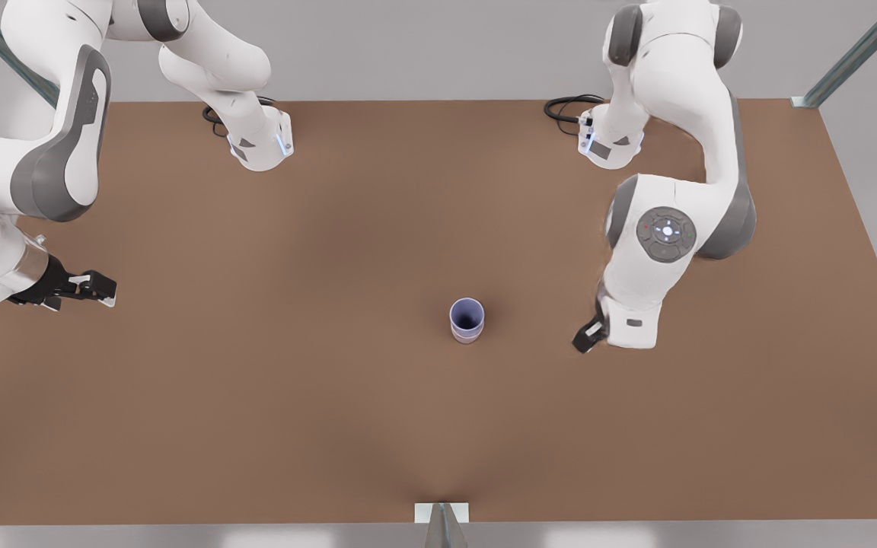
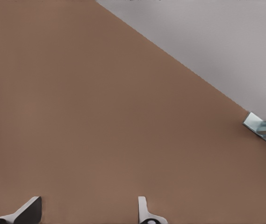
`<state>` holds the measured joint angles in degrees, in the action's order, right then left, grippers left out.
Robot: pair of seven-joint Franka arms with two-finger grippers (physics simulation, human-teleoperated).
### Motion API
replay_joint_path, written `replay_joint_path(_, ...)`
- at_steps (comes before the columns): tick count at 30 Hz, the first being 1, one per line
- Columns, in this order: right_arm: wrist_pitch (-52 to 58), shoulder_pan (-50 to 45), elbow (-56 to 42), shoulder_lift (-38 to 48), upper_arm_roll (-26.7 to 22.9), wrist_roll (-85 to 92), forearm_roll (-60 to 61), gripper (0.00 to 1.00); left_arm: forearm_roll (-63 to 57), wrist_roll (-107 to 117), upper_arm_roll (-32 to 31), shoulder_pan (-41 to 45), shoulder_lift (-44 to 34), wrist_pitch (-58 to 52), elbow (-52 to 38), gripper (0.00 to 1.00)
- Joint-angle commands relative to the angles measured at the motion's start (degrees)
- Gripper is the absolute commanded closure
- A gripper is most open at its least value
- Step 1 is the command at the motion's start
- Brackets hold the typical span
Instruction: Stack the cups, with the pink cup at the bottom and the purple cup at the top
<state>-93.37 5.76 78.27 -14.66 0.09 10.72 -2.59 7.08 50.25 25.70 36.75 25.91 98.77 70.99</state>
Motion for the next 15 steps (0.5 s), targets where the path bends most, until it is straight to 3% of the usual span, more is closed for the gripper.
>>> replay_joint_path(1,-0.1,0.0,0.0,0.0,0.0,0.0,0.0,0.00,2.1,-49.6,-0.9,-3.8,-4.3,-14.5,0.5,0.00)
replay_joint_path(4,-0.1,-0.2,0.0,0.0,0.0,0.0,0.0,0.00,-9.5,-51.7,-22.8,-21.5,-10.2,-15.4,2.1,0.00)
replay_joint_path(7,-0.1,-0.2,0.0,0.0,0.0,0.0,0.0,0.00,-11.5,-51.3,-33.4,-30.6,-11.9,-15.2,2.7,0.00)
replay_joint_path(15,-0.1,-0.2,0.0,0.0,0.0,0.1,0.0,0.00,-11.4,-53.3,-36.9,-33.8,-14.0,-13.7,2.6,0.00)
